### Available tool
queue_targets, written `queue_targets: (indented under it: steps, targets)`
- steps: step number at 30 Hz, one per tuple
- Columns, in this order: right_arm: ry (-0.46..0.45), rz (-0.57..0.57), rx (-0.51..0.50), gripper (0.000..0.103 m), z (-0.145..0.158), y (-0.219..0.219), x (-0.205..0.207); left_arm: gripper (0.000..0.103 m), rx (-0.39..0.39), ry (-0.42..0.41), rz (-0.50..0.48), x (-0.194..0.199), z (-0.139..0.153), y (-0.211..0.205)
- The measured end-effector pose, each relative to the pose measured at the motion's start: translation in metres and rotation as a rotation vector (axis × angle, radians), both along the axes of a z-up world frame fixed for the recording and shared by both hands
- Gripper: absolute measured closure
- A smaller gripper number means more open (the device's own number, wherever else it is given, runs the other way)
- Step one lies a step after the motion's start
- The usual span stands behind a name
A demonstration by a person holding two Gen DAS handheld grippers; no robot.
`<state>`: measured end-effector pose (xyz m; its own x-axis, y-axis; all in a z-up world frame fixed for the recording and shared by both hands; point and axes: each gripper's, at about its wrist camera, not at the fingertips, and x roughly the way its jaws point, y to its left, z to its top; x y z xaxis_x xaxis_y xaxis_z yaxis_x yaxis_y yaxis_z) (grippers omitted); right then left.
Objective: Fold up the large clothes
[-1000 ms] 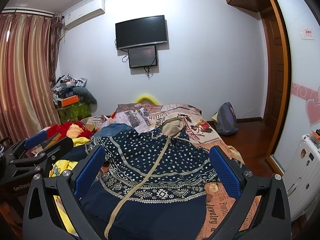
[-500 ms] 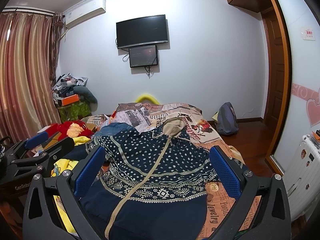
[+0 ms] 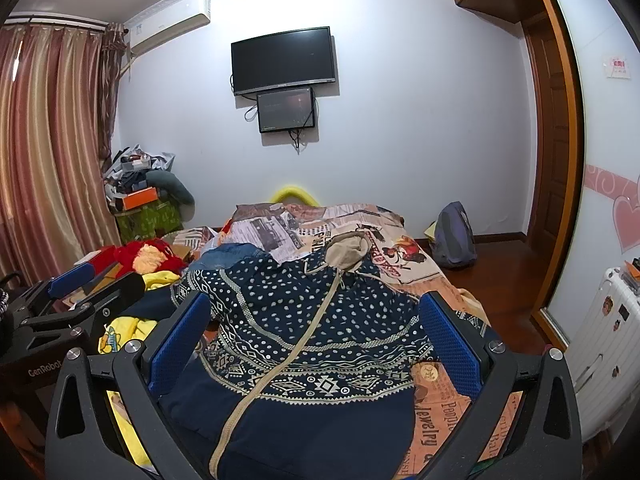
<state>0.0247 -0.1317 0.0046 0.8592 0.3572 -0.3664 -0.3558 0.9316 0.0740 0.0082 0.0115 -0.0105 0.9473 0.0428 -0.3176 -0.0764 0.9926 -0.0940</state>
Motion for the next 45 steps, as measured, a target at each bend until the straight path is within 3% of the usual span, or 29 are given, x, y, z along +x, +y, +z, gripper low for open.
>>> queue_targets:
  steps: [12,22,29,33,39,45]
  targets:
    - [0.054,-0.013,-0.024,0.000,-0.013,0.008,0.038,0.000,-0.005,0.046,0.012,0.030,-0.011,0.021]
    - [0.072,-0.040,-0.090,0.000,-0.030,0.025,0.101,0.000,-0.044,0.101,0.067,0.087,-0.025,0.098]
    - [0.241,0.008,-0.038,0.000,-0.061,0.033,0.159,0.000,-0.045,0.209,0.244,0.129,-0.064,0.180]
    - [0.343,-0.048,-0.059,0.000,-0.089,0.038,0.192,0.000,-0.066,0.290,0.323,0.141,-0.098,0.226]
    - [0.410,-0.094,-0.175,0.000,-0.120,0.047,0.223,0.000,-0.217,0.416,0.337,0.150,-0.158,0.289]
    - [0.483,-0.081,-0.210,0.000,-0.145,0.052,0.248,0.013,-0.522,0.457,0.315,0.148,-0.210,0.347]
